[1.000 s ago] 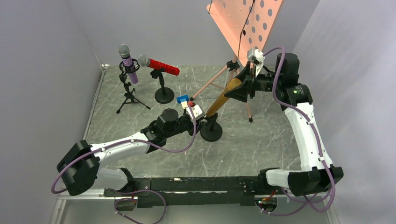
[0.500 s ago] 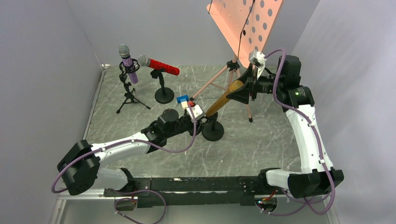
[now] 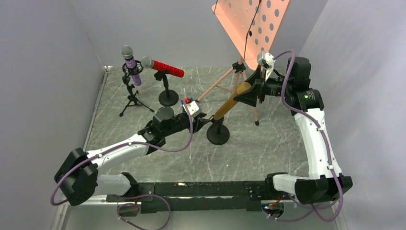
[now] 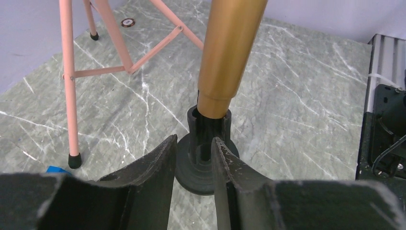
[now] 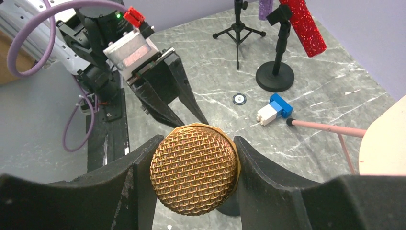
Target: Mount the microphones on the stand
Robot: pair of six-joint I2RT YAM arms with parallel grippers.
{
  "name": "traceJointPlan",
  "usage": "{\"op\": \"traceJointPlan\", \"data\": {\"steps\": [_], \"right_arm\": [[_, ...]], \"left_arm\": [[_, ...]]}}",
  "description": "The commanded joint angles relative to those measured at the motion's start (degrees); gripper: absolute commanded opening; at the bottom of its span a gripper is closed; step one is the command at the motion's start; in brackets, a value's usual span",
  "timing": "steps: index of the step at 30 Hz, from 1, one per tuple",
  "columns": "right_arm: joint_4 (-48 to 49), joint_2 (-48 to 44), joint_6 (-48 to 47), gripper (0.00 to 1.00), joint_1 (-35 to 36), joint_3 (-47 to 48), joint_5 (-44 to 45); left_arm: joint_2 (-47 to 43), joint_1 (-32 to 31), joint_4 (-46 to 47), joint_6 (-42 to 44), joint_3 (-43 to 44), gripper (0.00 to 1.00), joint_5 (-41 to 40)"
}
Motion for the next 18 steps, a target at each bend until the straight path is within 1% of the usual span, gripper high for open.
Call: {"op": "traceJointPlan", "data": {"steps": [1,7,13,18], "right_arm": [[2.6,0.0,1.5,0.13,-0.2,-0.4,-2.0],[4.5,1.3,3.0,0.13,-0.3,-1.9,-3.6],[2.0,2.0,0.6,0.13,-0.2,-2.2,-3.0],[-0.8,2.4,-2.1,0.13,-0.2,-1.2,-1.4]], "left_arm": [[-1.5,1.5,5.0,-1.2,-0.5,0.38,7.2],[-1.7,1.6,5.4,-1.2,-1.4,0.37,9.1],[-1.6,1.8,5.4,-1.3,-2.2,0.37,9.5],[0.2,1.8,4.8,-0.5,-1.3,0.37,10.3]]}}
